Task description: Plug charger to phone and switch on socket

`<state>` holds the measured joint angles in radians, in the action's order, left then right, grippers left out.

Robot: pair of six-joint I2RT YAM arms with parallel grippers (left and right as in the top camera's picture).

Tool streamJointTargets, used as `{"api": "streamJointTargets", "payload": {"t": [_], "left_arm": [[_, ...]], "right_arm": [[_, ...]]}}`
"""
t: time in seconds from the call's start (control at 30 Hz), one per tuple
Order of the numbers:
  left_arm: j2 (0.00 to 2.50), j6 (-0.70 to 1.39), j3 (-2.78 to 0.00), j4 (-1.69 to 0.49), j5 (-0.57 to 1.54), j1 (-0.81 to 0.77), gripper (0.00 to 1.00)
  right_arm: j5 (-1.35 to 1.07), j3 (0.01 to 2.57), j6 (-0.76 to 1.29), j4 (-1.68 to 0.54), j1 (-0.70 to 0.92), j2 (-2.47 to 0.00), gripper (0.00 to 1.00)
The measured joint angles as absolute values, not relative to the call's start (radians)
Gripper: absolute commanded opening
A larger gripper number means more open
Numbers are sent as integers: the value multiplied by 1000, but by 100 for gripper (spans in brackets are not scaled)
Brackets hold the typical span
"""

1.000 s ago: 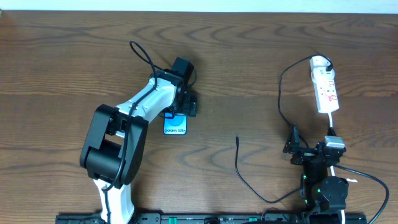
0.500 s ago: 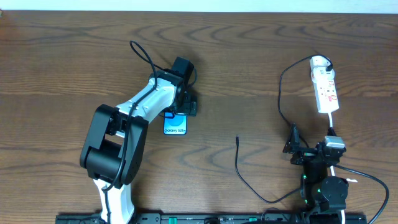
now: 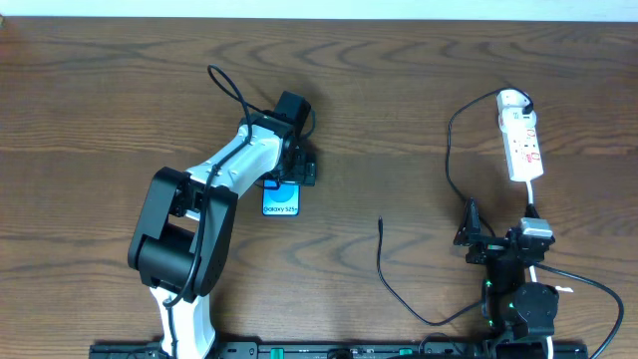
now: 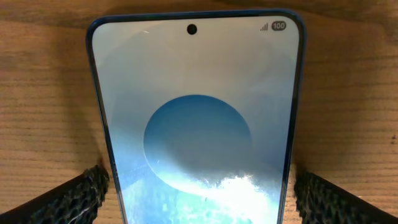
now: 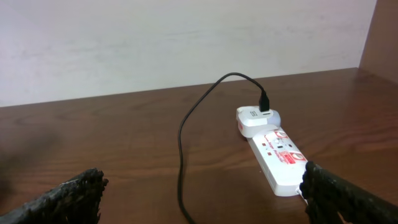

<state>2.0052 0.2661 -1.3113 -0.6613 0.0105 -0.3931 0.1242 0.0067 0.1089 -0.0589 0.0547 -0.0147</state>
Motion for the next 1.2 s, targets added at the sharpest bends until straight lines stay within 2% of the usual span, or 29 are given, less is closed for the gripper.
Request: {"api": "streamJointTargets", "payload": {"t": [0.2, 1.2], "left_arm": [[2005, 266, -1311, -660, 12, -393, 92], [2005, 266, -1311, -659, 13, -393, 88]], "right_arm": [[124, 7, 109, -59, 55, -15, 99], [125, 7, 109, -59, 55, -15, 99]]}}
